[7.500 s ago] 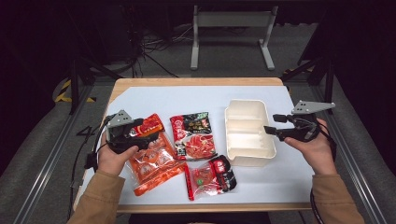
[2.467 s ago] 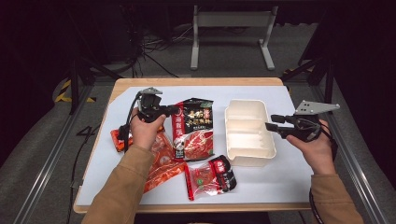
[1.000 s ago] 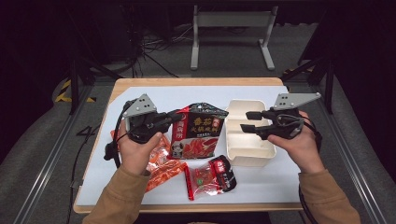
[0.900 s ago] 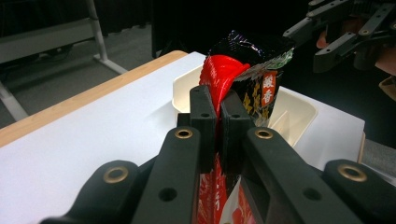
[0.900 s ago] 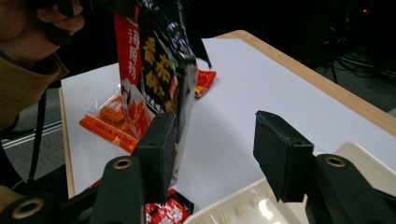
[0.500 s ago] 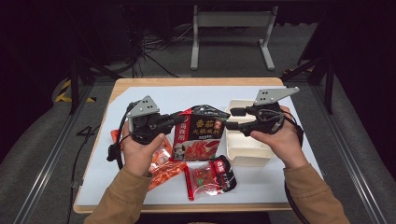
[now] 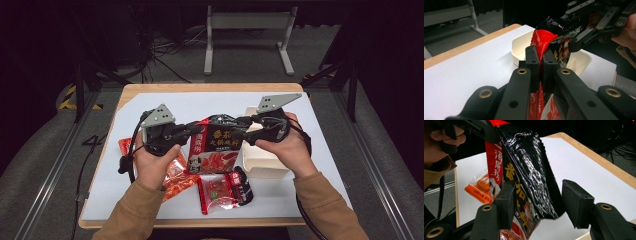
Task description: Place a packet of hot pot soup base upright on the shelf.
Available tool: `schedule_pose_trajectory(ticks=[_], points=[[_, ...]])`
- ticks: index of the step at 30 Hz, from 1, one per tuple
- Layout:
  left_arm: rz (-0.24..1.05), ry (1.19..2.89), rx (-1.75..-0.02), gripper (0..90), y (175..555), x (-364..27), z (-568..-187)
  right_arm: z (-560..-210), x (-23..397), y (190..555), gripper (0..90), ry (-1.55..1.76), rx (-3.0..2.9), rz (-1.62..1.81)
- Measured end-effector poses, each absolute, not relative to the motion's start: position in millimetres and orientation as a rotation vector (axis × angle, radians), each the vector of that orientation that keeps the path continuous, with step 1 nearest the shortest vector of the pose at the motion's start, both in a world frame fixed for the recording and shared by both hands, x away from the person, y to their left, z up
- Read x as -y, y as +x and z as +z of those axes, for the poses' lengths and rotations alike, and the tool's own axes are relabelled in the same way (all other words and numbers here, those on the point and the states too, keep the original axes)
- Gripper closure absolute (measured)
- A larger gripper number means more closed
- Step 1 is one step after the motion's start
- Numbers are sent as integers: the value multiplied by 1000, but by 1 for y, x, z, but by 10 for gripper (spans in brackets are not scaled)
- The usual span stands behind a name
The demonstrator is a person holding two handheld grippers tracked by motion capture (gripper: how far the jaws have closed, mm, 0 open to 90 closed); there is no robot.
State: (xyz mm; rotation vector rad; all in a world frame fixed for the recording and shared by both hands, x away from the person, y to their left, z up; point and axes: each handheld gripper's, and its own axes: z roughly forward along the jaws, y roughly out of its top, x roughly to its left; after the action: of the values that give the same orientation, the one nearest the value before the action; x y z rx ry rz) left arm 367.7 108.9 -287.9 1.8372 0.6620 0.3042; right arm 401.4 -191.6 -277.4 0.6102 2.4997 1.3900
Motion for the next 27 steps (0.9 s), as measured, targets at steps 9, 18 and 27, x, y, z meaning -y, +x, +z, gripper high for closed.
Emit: schedule_pose_trajectory(ticks=[9,18,27], points=[[288,1832,-658,866,366,-105,-289,-283,180,406,520,566,-2548,1367],[274,1838,-652,866,366,-103,-290,-287,174,410,596,531,-2606,1380],[276,1831,-653,863,367,-105,-290,-286,175,411,738,495,-2642,1377]])
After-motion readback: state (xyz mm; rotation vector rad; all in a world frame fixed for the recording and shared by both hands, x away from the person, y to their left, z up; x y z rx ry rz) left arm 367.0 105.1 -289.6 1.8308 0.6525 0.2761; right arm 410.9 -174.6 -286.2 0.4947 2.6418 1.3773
